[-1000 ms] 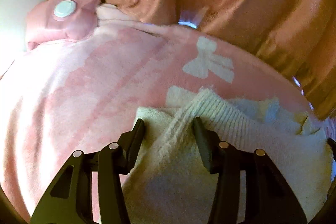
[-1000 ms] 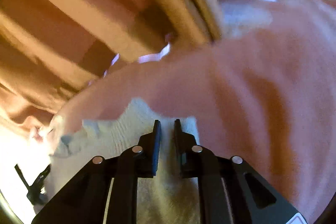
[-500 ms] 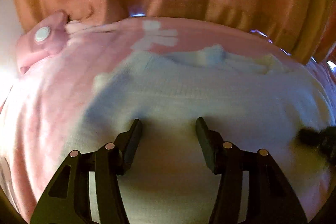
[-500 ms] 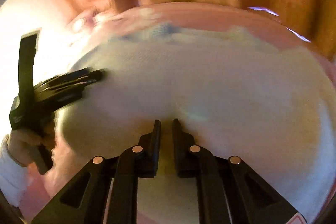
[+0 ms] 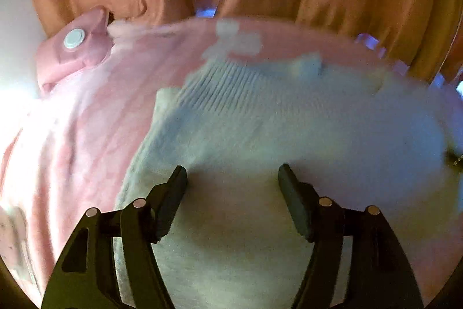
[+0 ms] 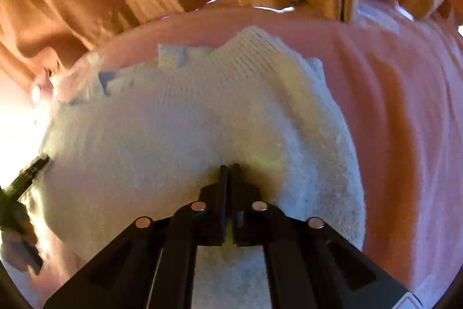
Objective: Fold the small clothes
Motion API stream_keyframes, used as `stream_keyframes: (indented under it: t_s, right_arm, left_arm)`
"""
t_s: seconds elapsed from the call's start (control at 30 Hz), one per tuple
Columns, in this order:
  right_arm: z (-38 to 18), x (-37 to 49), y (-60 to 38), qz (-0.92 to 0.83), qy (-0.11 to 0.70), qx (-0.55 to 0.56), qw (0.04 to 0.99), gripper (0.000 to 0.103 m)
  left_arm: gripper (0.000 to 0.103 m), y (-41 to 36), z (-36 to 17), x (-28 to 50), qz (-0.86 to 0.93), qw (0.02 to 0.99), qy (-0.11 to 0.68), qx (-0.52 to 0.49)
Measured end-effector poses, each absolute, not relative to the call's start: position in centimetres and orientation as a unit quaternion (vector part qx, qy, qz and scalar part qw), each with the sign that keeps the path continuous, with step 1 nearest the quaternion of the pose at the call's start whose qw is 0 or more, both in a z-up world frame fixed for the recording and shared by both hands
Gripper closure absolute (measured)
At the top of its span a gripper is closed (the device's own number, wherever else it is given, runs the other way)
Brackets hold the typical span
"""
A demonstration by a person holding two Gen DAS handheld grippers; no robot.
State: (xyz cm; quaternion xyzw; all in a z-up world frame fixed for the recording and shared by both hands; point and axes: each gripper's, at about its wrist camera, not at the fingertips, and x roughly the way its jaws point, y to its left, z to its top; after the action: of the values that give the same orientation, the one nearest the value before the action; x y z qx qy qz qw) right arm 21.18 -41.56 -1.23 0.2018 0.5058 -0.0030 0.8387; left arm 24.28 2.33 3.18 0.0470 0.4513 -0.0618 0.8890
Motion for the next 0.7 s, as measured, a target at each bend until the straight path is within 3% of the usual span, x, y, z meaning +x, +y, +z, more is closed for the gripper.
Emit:
stream_keyframes:
  t_s: [0.03,0.1,0.23,0.33,0.43,0.7]
  right_arm:
    - [-0.2,20.6,-41.6,-0.009,0.496,0.200,0.845,0.103]
    - [1.5,19.3,-40.4,0.011,0.475,0.177,0.862,0.090]
    - [-1.7,20.3,-37.6,0.041,0.539,0.119,0.833,0.088]
    - [-0.1,21.0,-36.9,0.043,0.517,0.145,0.842,0.086]
    - [2.7,21.2,-35.0,0.098,0.476,0.179,0.855,0.086]
    - [2.1,23.7,-27.9,0.158,0.471,0.165,0.852,0.086]
  left_arm:
    - [0.039,2.7,3.6,24.1,-0.062,0.891,0.449,0.036]
    - [0.040,3.4,4.4,23.7,-0.063,0.895,0.442,0.023]
    - [0.038,3.9,2.9,24.0,-0.053,0.884,0.463,0.043]
    - [0.038,4.5,4.0,23.5,-0.053,0.883,0.466,0.000]
    - [0.029,5.4,5.4,22.9,-0.051,0.882,0.466,-0.048]
    - [0.029,6.2,5.2,21.7,-0.031,0.871,0.482,-0.087]
